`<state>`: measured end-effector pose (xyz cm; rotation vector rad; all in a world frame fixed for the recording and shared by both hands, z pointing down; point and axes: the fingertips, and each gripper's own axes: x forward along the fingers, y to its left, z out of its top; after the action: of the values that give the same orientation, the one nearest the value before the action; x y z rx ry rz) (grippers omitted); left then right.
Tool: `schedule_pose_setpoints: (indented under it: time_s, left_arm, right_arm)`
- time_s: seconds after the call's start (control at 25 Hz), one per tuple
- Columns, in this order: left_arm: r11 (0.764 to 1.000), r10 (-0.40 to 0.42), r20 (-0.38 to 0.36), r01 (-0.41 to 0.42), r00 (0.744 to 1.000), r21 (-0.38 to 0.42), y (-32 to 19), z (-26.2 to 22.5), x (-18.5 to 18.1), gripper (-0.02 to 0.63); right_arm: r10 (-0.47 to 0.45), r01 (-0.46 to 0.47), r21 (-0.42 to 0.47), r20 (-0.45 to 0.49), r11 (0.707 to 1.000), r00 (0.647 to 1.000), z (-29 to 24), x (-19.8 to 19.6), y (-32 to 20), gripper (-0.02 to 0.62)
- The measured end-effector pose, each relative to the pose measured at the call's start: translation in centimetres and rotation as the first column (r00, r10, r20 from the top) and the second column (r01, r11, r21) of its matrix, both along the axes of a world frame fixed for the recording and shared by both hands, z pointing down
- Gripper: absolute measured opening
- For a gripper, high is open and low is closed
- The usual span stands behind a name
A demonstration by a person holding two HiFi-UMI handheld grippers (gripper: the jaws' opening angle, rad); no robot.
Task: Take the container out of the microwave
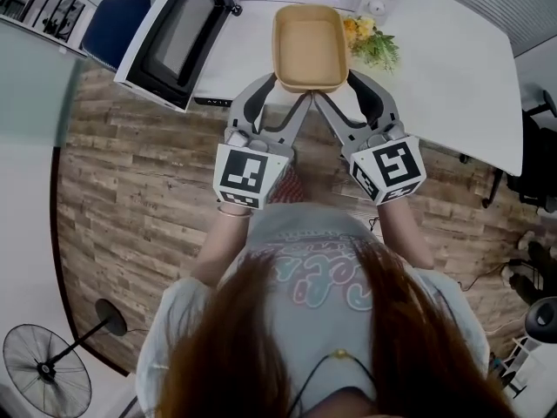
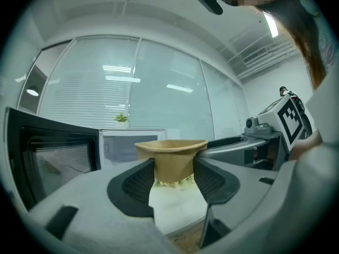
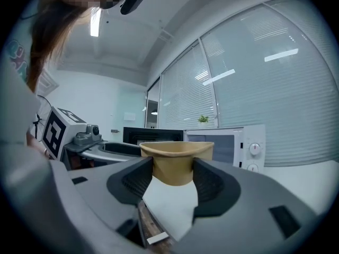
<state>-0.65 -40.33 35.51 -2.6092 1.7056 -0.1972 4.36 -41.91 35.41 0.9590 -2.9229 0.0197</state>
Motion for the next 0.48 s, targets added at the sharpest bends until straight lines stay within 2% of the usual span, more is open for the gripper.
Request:
schedule_pose_setpoints:
  time_s: [0.48]
  left_arm:
    - [0.998, -0.06, 0.001, 0.06, 0.998, -0.006, 6.0, 0.3, 1.5, 0.225]
  right_arm:
    - [-0.057, 0.057, 0.008, -0.004, 0.998, 0.998, 0.3, 1.6, 5.8, 0.23]
